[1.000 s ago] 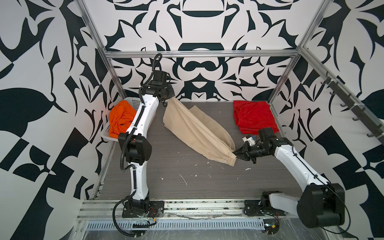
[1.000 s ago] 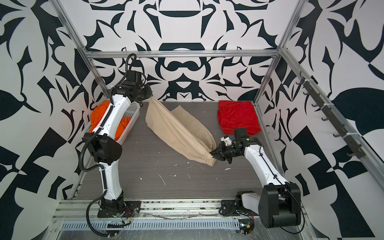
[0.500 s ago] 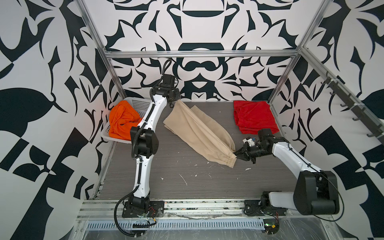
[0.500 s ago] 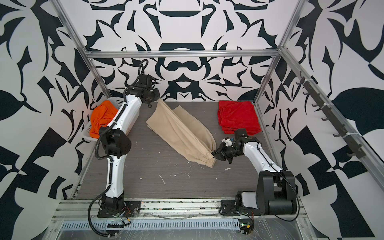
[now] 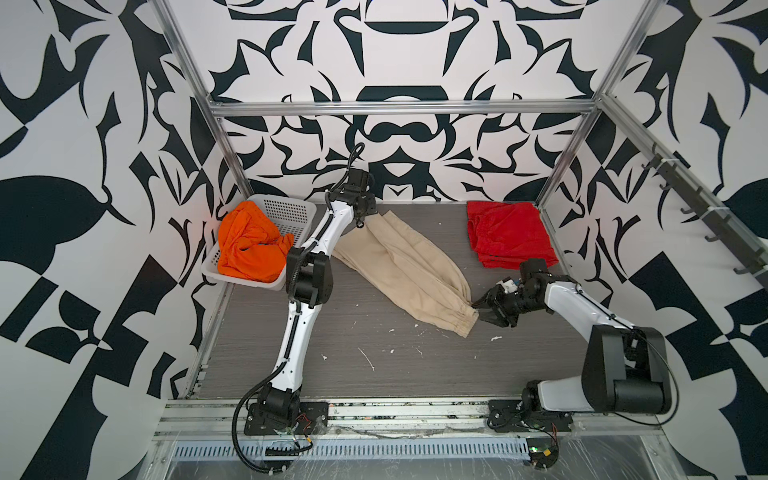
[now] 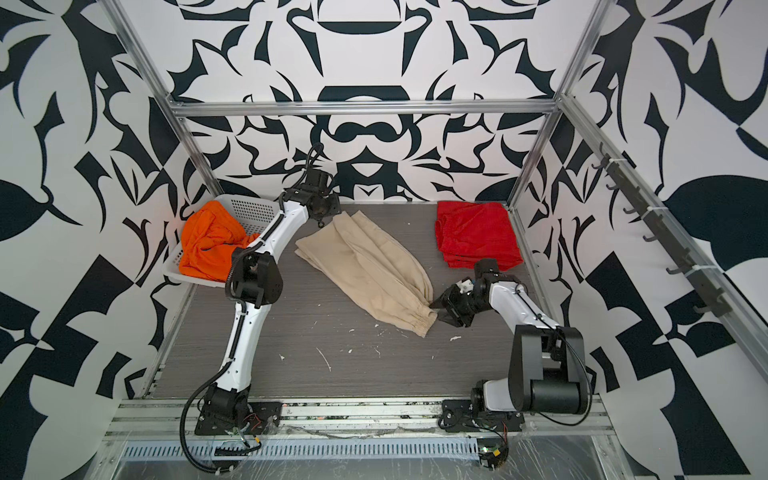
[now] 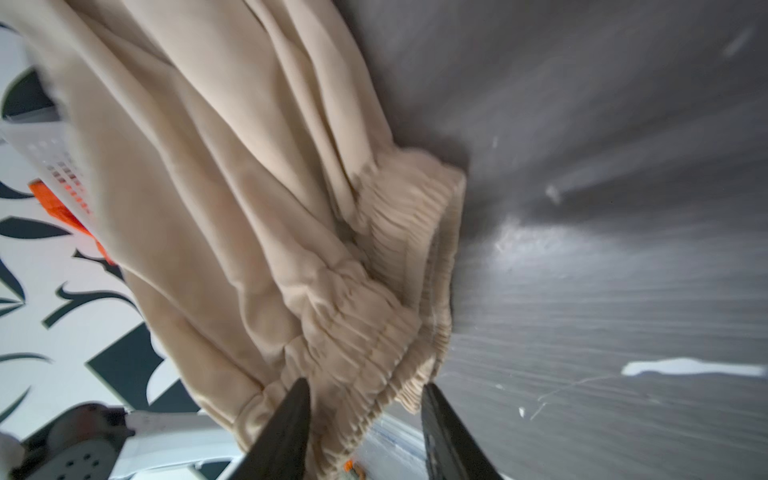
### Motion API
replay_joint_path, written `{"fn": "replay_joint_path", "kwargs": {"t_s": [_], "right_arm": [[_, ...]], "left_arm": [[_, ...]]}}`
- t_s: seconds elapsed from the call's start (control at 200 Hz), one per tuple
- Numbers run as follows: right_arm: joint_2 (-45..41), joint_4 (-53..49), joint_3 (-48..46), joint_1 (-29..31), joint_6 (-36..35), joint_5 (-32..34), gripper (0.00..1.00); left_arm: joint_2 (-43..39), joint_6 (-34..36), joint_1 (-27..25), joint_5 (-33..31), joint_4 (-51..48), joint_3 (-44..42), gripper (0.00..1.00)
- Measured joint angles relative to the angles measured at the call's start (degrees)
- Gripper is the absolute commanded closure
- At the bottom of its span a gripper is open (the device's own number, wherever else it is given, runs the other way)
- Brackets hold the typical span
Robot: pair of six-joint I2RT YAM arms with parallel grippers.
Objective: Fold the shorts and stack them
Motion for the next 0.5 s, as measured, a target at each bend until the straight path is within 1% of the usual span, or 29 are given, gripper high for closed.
{"fn": "replay_joint_path", "kwargs": {"t_s": [0.05, 0.09, 0.17, 0.245, 0.29, 0.37, 0.42, 0.5], "right_arm": [[-1.9, -0.9, 2.6, 0.0, 0.1, 2.9, 0.45], [-3.6, -1.6, 4.9, 0.0, 0.1, 5.1, 0.45], [-7.3, -2.3, 9.3, 0.5, 0.2, 9.4, 0.44], [-10.6, -2.7, 12.0, 2.6, 0.1, 13.7, 0.44], [-12.3, -2.6, 12.9, 5.7, 0.2, 16.1, 0.44], [-13.6, -1.7, 13.1, 13.7, 0.9, 19.3, 0.44], [-13.2, -0.6, 13.0, 18.6, 1.6, 20.9, 0.44], [-10.3, 1.6, 13.0, 26.3, 2.3, 23.2, 0.44]], "left_arm": [[-1.6, -0.3, 0.0, 0.0, 1.2, -2.7, 0.32], [-4.2, -0.3, 0.0, 0.1, 1.9, -6.6, 0.32], [-11.1, -0.3, 0.1, 1.0, 3.8, -16.8, 0.32], [-17.8, -0.6, 0.3, 2.5, 6.0, -26.4, 0.35], [-21.4, -1.1, 0.5, 4.0, 7.8, -31.7, 0.39], [-25.5, -2.6, 1.0, 6.2, 10.6, -38.6, 0.41], [-25.9, -3.4, 1.3, 7.4, 11.7, -40.6, 0.43], [-24.7, -5.1, 1.6, 9.1, 13.0, -42.8, 0.47]]}}
